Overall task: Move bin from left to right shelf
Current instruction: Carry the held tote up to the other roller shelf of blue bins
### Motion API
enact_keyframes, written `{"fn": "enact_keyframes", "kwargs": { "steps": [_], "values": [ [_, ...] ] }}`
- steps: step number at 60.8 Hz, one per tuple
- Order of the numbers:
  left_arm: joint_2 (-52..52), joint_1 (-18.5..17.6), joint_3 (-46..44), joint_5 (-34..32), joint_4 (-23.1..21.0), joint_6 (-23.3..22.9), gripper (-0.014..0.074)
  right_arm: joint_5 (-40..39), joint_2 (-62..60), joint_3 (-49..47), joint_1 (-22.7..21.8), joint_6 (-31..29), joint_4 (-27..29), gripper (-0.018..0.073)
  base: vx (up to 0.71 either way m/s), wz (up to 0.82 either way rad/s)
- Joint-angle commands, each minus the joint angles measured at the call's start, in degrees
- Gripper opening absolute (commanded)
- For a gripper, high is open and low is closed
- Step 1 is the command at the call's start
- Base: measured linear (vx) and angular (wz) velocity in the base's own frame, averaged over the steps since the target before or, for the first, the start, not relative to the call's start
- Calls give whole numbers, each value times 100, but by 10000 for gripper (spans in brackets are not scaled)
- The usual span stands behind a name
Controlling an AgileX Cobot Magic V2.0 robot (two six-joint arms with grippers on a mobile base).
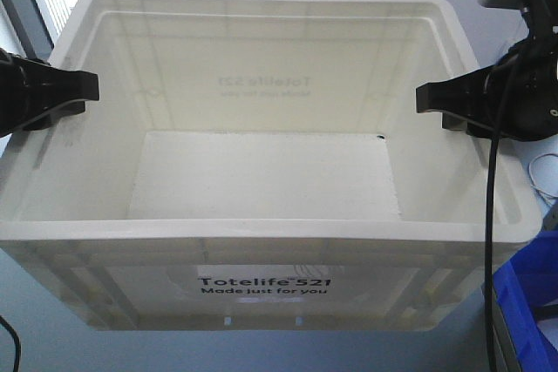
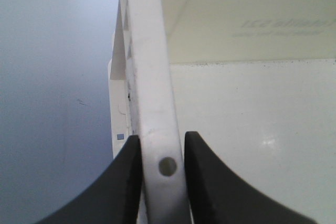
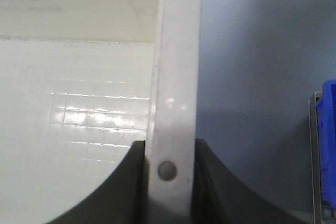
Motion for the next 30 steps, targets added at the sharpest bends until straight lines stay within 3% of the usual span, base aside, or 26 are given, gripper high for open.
{"fn": "enact_keyframes", "kwargs": {
  "steps": [1,16,30],
  "values": [
    [-232,20,-234,-586,259,161,-6,-605,-206,-219,-95,-22,-528,-9,26,19],
    [-232,20,-234,-586,259,161,-6,-605,-206,-219,-95,-22,-528,-9,24,27],
    [-232,20,-234,-586,259,161,-6,-605,-206,-219,-95,-22,-528,-9,21,49]
  ]
}}
